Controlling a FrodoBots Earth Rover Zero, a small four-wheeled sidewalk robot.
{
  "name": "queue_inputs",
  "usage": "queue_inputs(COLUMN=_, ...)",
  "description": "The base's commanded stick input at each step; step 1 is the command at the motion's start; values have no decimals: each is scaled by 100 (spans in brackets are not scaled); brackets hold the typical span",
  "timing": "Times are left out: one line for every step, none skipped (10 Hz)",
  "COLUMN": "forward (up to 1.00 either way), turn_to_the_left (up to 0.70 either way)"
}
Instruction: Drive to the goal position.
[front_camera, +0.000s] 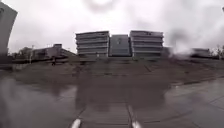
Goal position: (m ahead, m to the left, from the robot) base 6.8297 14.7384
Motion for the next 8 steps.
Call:
queue_inputs(forward=70, turn_to_the_left=0)
queue_inputs(forward=70, turn_to_the_left=0)
queue_inputs(forward=70, turn_to_the_left=0)
queue_inputs(forward=70, turn_to_the_left=0)
queue_inputs(forward=70, turn_to_the_left=0)
queue_inputs(forward=70, turn_to_the_left=0)
queue_inputs(forward=70, turn_to_the_left=3)
queue_inputs(forward=70, turn_to_the_left=13)
